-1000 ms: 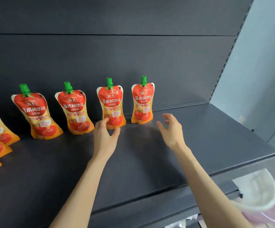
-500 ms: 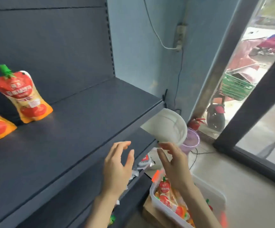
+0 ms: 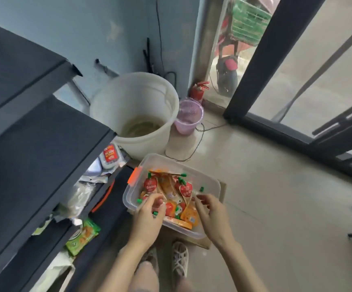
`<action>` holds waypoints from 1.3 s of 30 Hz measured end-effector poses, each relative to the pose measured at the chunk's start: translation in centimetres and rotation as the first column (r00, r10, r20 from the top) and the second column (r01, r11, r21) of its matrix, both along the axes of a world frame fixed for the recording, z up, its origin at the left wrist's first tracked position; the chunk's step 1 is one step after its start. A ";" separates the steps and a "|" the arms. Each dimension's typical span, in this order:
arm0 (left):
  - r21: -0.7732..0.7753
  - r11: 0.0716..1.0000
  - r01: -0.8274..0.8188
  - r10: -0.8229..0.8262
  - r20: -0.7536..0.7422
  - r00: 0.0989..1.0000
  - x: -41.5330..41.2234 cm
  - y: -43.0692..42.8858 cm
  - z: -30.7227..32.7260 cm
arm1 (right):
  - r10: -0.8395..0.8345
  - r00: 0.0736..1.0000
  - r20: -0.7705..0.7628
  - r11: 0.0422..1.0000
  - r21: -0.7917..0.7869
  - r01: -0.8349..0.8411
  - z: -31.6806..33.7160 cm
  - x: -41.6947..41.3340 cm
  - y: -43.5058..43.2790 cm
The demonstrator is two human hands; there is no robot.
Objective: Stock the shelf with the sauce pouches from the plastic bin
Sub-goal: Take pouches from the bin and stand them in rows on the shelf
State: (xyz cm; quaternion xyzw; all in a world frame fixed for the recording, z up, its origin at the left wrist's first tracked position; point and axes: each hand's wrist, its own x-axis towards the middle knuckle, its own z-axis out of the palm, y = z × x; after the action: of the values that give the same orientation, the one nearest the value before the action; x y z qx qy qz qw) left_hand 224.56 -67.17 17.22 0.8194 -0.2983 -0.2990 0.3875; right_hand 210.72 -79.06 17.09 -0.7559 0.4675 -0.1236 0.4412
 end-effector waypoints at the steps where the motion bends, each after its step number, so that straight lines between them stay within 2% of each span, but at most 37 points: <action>1: 0.034 0.999 0.012 -0.011 -0.032 0.999 -0.1 -0.8 -1.0 | -0.016 1.000 -0.010 1.000 0.017 0.016 -1.1 -0.3 -0.6; 7: 0.226 0.974 0.026 0.018 -0.191 0.981 1.1 -5.2 -9.4 | -0.143 0.983 -0.111 0.968 0.192 0.163 -9.8 0.0 -3.4; 12: 0.347 0.938 0.011 0.095 -0.289 0.953 2.4 -8.6 -18.7 | -0.226 0.956 -0.186 0.903 0.329 0.277 -18.6 1.4 -5.1; 16: 0.414 0.910 0.004 0.141 -0.320 0.937 2.7 -11.2 -26.3 | -0.310 0.919 -0.243 0.828 0.407 0.386 -25.9 2.1 -5.8; 20: 0.431 0.901 0.045 0.117 -0.342 0.933 2.2 -13.6 -32.4 | -0.395 0.866 -0.306 0.769 0.406 0.494 -32.1 2.7 -6.1; 23: 0.425 0.905 -0.005 0.140 -0.286 0.948 1.7 -15.0 -35.6 | -0.459 0.840 -0.290 0.737 0.405 0.542 -35.5 3.5 -5.8; 25: 0.402 0.913 -0.072 0.174 -0.223 0.959 1.2 -15.6 -37.0 | -0.496 0.804 -0.330 0.706 0.386 0.594 -37.3 3.8 -5.4; 29: 0.338 0.938 -0.082 0.172 -0.245 0.954 1.1 -16.1 -38.7 | -0.532 0.751 -0.391 0.652 0.377 0.658 -39.5 3.8 -5.3; 31: 0.319 0.946 -0.050 0.146 -0.285 0.947 1.6 -16.1 -39.1 | -0.550 0.749 -0.369 0.649 0.375 0.662 -39.9 3.9 -5.6; 35: 0.262 0.965 -0.026 0.126 -0.371 0.920 1.8 -15.4 -38.5 | -0.619 0.718 -0.319 0.582 0.429 0.691 -39.5 4.0 -5.9; 39: 0.172 0.982 -0.076 0.147 -0.450 0.881 1.7 -14.4 -36.4 | -0.671 0.708 -0.220 0.532 0.521 0.667 -37.4 3.6 -5.6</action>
State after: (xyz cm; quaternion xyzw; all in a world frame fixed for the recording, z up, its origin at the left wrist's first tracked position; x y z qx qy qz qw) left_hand 226.30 -81.59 -19.21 0.7677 -0.1268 -0.4832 0.4014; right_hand 214.37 -84.65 -20.32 -0.3518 0.7333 -0.1410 0.5645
